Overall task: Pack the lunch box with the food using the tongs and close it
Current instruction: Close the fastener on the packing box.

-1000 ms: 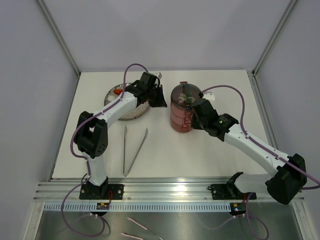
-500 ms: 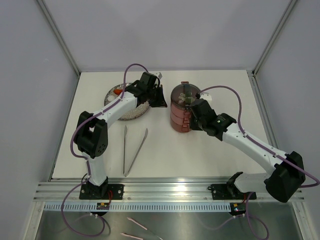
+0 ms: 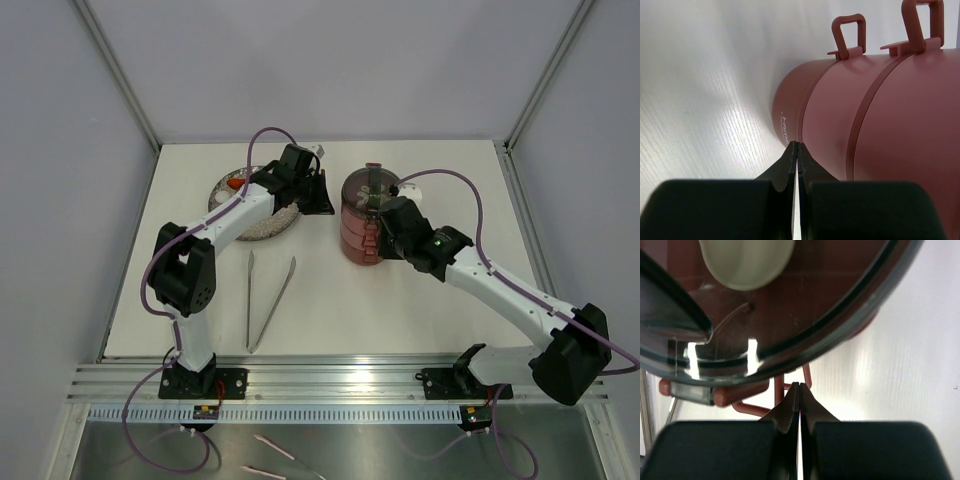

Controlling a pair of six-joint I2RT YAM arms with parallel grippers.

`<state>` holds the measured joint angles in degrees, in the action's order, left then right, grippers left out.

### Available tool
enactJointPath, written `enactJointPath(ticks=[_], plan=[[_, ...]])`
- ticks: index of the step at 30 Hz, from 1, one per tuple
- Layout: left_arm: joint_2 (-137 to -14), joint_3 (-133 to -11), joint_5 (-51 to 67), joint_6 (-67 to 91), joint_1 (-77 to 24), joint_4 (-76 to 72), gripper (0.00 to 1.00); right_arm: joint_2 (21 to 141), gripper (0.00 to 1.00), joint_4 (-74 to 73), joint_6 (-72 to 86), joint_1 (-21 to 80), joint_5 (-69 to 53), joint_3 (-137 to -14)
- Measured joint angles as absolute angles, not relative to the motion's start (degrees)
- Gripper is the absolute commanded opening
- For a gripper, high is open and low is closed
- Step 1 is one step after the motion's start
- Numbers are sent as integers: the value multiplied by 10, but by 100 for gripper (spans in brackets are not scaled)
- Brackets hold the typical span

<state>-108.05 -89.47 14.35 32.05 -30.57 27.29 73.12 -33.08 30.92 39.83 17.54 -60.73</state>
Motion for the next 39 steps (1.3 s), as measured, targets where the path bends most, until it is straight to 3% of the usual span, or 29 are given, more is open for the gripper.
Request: enactJointPath(ticks=[10, 18, 39], plan=[[-1080, -894, 143, 321, -306, 273, 0, 647, 0, -361, 309, 409, 185, -618], [-1080, -894, 143, 320, -306, 273, 0, 710, 0, -348, 294, 449, 169, -656], [-1080, -882, 143, 320, -306, 273, 0, 764, 0, -352, 293, 453, 240, -606]])
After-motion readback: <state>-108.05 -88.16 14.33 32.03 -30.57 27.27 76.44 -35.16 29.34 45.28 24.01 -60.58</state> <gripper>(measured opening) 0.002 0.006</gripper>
